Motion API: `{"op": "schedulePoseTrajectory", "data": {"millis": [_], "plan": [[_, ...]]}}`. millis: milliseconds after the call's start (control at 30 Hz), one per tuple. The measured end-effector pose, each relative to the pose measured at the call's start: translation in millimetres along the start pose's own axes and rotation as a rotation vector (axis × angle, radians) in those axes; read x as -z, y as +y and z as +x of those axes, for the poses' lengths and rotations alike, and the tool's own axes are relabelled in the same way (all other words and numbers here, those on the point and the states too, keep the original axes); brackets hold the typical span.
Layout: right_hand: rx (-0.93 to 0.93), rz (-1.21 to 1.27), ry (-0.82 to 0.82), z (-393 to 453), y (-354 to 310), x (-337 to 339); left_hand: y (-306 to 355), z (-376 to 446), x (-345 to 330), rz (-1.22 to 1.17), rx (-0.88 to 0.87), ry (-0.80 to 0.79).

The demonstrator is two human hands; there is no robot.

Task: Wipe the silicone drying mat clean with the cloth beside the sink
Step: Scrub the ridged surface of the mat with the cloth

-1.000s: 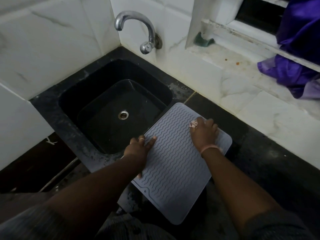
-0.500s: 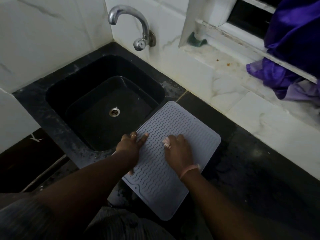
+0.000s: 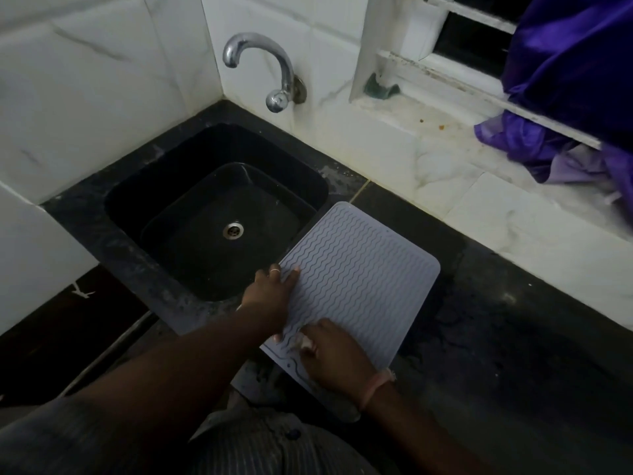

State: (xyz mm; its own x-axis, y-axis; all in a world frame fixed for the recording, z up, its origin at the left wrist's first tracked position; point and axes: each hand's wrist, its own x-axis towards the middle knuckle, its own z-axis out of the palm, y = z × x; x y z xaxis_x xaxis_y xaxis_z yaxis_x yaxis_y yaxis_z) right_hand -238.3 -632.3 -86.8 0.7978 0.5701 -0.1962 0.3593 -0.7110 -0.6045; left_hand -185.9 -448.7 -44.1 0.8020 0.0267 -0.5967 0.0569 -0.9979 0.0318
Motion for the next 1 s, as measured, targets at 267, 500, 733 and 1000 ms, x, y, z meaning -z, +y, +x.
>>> {"op": "schedulePoseTrajectory", "data": {"millis": [267,500,733,1000], "plan": [[-0.232,-0.28,0.264,24.2,20.6,14.9,-45.9,-37.2,-39.9,-0.238,0.119,0.364],[-0.08,-0.101,0.078,1.8,-6.1,-10.4,-71.7,-33.0,-50.8,-0.408,0.163,0.335],[0.059,0.033,-0.028,43.1,-27.2,9.6,-82.9,-52.0,-43.4,-0.54,0.209,0.396],[0.184,-0.08,-0.017,92.5,-69.2,-18.9,-89.0,-60.0,-56.5,-0.425,0.192,0.336]]}}
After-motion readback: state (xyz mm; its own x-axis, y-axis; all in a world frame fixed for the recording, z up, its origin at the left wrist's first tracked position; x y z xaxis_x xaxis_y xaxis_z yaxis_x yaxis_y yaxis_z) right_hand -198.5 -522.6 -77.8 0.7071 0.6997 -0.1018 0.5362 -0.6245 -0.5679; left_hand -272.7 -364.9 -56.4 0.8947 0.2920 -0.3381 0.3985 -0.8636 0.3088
